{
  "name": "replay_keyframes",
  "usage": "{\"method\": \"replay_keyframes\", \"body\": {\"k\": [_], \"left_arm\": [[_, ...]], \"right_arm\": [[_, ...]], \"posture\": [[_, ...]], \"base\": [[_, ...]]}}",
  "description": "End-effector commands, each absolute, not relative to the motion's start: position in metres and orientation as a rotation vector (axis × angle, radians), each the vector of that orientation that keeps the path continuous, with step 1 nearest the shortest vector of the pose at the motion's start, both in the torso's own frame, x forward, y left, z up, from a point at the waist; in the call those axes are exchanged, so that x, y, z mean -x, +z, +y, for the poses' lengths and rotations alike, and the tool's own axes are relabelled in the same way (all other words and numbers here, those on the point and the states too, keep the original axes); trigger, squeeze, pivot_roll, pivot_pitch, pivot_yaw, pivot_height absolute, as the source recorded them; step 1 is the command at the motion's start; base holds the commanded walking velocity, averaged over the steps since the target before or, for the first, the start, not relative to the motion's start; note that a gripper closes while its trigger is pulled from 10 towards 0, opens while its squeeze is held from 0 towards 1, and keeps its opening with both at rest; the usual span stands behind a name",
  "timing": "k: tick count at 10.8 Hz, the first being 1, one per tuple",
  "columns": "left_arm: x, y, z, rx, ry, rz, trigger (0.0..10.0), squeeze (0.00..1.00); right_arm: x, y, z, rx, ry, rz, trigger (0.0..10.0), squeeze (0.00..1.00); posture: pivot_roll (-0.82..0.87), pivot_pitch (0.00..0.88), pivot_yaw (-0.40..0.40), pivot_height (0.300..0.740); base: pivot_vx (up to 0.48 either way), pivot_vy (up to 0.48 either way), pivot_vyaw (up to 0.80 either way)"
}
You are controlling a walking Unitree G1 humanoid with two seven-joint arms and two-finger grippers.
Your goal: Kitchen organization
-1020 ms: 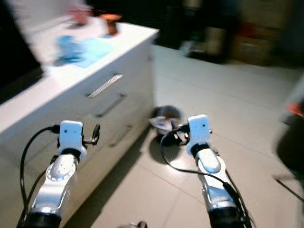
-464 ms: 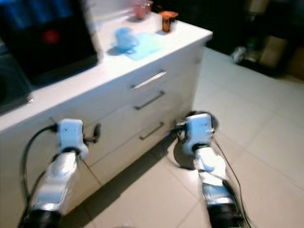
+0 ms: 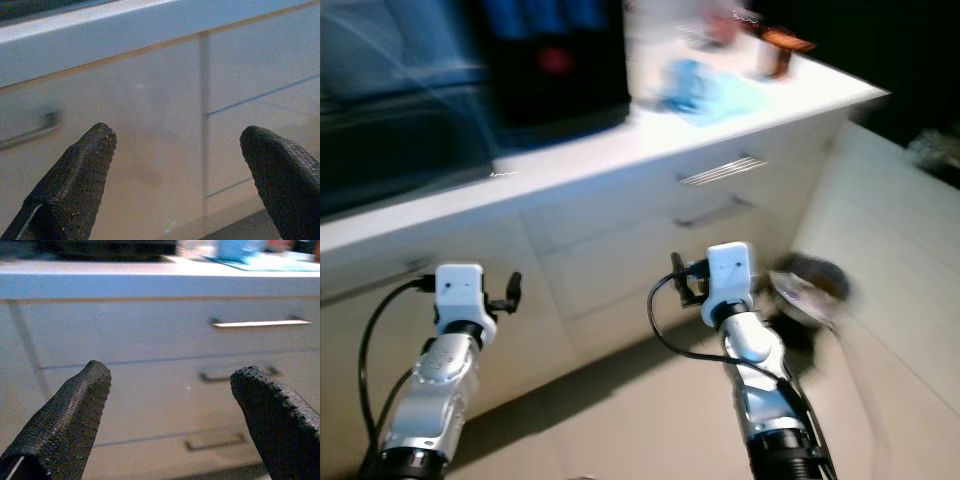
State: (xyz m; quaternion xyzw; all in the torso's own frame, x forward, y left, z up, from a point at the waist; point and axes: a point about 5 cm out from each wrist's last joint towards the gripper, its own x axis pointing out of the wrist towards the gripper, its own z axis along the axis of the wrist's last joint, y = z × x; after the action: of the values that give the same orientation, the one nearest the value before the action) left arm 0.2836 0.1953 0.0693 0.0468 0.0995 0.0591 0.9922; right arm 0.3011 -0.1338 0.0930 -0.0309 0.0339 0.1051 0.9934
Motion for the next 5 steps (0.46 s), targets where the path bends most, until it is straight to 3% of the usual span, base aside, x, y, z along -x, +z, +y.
{"method": "replay_keyframes", "body": {"k": [1,5], "left_arm": [[-0.283,0.068,0.196,-0.09,0.13,0.211,10.0,0.0],[-0.284,0.057,0.201,-0.061,0.159,0.267,10.0,0.0]], "right_arm": [[-0.302,0.094,-0.137,0.07,0.205,0.065,10.0,0.0],[-0.3,0.087,-0.139,0.051,0.192,0.091,10.0,0.0]], "posture": [[0.05,0.009,0.064,0.74],[0.04,0.017,0.07,0.74]], "base": [[0.0,0.0,0.8],[0.0,0.0,0.8]]}}
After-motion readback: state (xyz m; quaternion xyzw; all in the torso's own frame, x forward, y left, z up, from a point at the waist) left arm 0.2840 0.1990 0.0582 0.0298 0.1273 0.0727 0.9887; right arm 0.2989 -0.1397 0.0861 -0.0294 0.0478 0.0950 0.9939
